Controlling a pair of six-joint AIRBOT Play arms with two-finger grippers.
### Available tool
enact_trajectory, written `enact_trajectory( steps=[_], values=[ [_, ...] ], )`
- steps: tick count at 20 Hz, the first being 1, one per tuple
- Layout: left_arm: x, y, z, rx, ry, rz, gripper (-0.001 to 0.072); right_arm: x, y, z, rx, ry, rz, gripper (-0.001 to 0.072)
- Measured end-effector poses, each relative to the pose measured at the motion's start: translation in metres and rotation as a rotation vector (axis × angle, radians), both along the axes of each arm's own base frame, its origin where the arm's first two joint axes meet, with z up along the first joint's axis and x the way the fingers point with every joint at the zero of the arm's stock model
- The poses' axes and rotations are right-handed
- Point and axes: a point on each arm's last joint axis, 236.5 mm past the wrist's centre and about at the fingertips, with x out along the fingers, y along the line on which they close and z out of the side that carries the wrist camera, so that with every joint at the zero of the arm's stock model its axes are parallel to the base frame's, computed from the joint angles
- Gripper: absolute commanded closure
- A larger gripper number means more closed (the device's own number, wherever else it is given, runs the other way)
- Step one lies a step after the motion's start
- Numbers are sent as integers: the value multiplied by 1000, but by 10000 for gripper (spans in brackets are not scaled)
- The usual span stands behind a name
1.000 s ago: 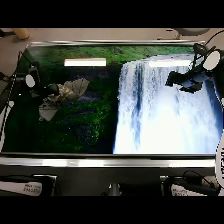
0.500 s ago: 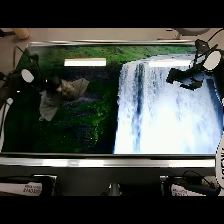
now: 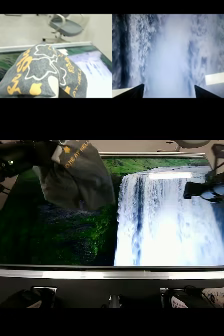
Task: Fold the shirts.
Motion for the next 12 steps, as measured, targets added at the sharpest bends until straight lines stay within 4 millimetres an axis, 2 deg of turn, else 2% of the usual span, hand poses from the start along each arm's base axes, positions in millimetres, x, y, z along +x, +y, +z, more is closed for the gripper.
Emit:
enact_trajectory(
  steps=[2, 3, 5, 7, 8, 9, 10, 12],
  values=[
    [-14, -22, -34, 34, 85, -60, 680, -20, -4, 31, -22, -67, -7, 32],
    [-19, -34, -63, 59, 150, -85, 680, -29, -4, 37, -22, -72, -10, 38],
    [-25, -52, -139, 109, 318, -108, 680, -43, -1, 34, -6, -42, -7, 42],
    [-35, -68, -224, 170, 494, -121, 676, -49, 13, 10, 50, 35, 19, 41],
    [-41, -76, -264, 192, 580, -129, 521, -50, 24, -9, 92, 85, 39, 40],
    [-49, -82, -297, 211, 661, -135, 117, -51, 35, -28, 133, 134, 58, 39],
    [-53, -85, -323, 226, 731, -138, -7, -51, 46, -51, 177, 189, 80, 39],
    [-52, -82, -345, 243, 809, -141, -13, -56, 67, -90, 259, 291, 118, 39]
  ],
)
